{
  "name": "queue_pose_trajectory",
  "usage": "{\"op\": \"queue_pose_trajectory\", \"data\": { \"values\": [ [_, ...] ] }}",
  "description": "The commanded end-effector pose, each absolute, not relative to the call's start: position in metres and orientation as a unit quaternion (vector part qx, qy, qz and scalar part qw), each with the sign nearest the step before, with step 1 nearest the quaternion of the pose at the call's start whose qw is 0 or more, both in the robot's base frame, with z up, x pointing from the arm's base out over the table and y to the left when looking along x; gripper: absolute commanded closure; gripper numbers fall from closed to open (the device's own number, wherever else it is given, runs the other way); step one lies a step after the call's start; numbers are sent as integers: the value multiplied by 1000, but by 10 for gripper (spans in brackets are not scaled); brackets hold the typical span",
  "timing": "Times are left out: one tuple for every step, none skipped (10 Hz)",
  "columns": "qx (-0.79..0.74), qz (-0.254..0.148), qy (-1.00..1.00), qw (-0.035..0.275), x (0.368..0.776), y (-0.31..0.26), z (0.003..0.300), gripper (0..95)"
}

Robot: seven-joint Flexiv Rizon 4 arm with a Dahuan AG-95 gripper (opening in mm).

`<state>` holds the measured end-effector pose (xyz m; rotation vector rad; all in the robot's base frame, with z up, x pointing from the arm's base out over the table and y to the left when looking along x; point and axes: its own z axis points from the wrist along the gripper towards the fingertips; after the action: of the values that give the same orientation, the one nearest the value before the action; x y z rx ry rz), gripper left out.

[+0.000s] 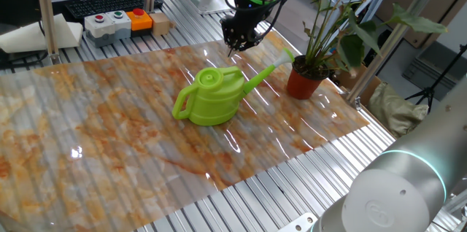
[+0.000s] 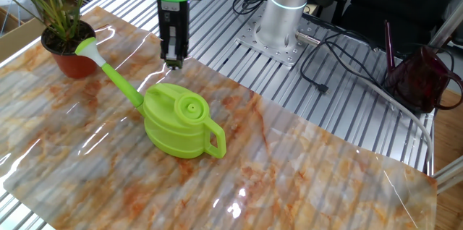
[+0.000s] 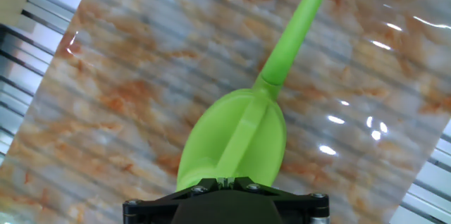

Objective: Water the plant

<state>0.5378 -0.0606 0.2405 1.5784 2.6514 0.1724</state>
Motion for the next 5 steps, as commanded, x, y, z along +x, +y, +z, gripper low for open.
{"op": "queue_pose_trajectory", "data": {
  "values": [
    [507, 58, 859, 25, 541, -65, 241, 950],
    [514, 58, 855, 26, 543, -69, 241, 950],
    [533, 57, 844, 27, 545, -72, 241, 950],
    [549, 58, 833, 29, 546, -75, 241, 950],
    [563, 60, 824, 32, 547, -75, 241, 950]
  ]
}}
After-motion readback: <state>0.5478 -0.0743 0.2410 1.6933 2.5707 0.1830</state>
